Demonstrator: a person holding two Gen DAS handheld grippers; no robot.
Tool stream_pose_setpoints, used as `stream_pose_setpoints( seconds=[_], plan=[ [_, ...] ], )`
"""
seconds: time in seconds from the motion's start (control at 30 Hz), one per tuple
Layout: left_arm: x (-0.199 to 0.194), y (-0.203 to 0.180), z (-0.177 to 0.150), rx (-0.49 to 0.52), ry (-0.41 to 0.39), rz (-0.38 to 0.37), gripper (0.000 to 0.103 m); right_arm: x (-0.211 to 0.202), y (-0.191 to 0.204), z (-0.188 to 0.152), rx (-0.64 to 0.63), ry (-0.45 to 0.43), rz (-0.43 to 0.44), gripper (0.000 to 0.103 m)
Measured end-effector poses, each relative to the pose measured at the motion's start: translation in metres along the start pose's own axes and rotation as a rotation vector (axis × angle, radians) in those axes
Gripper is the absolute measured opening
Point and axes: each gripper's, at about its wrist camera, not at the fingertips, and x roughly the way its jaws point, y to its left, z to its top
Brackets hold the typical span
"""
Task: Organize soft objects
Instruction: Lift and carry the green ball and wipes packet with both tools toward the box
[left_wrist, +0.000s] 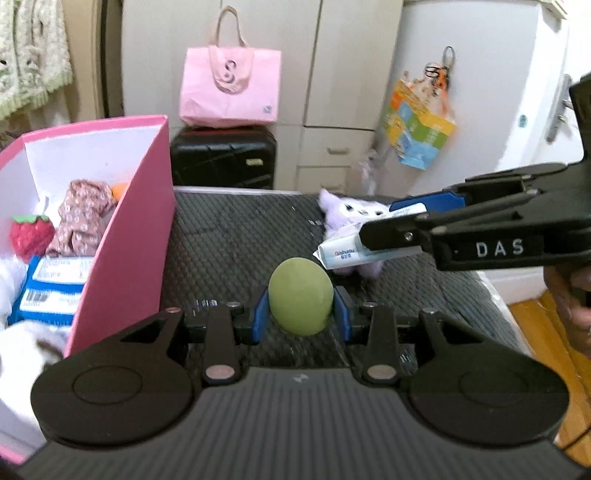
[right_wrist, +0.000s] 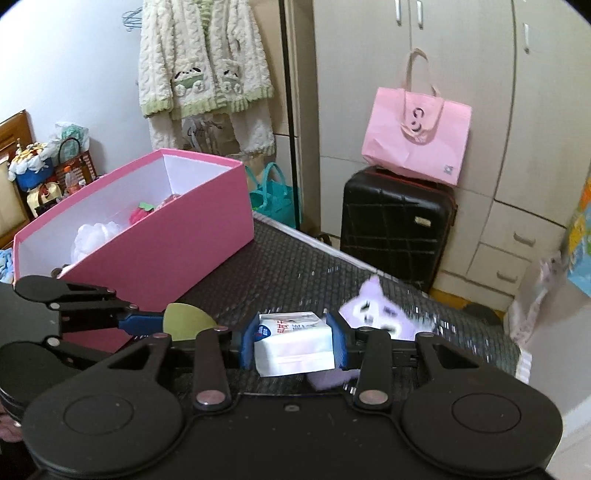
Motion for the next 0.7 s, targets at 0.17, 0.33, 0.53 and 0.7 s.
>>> stream_pose_setpoints(
  seconds=[0.17,0.33,0.53,0.7],
  plan=[
    [-0.025,0.005,-0.010,0.026,0.003,-0.041,0.035,-0.018,0.017,-0.016,0.041,0.030,-0.022,0.045],
    [-0.051,0.009,-0.021,0.060,-0.016,-0.060,0.035,-0.041,0.037,-0.031,0.046,0.024,-0.042,0.045],
    [-0.082,0.015,-0.037,0.101,-0.011,-0.083,0.035,-0.066,0.063,-0.047,0.049,0.017,-0.062,0.046],
    [-0.094,0.025,-0.050,0.119,0.044,-0.116,0.035,-0.081,0.089,-0.057,0.046,0.016,-0.077,0.046]
  ],
)
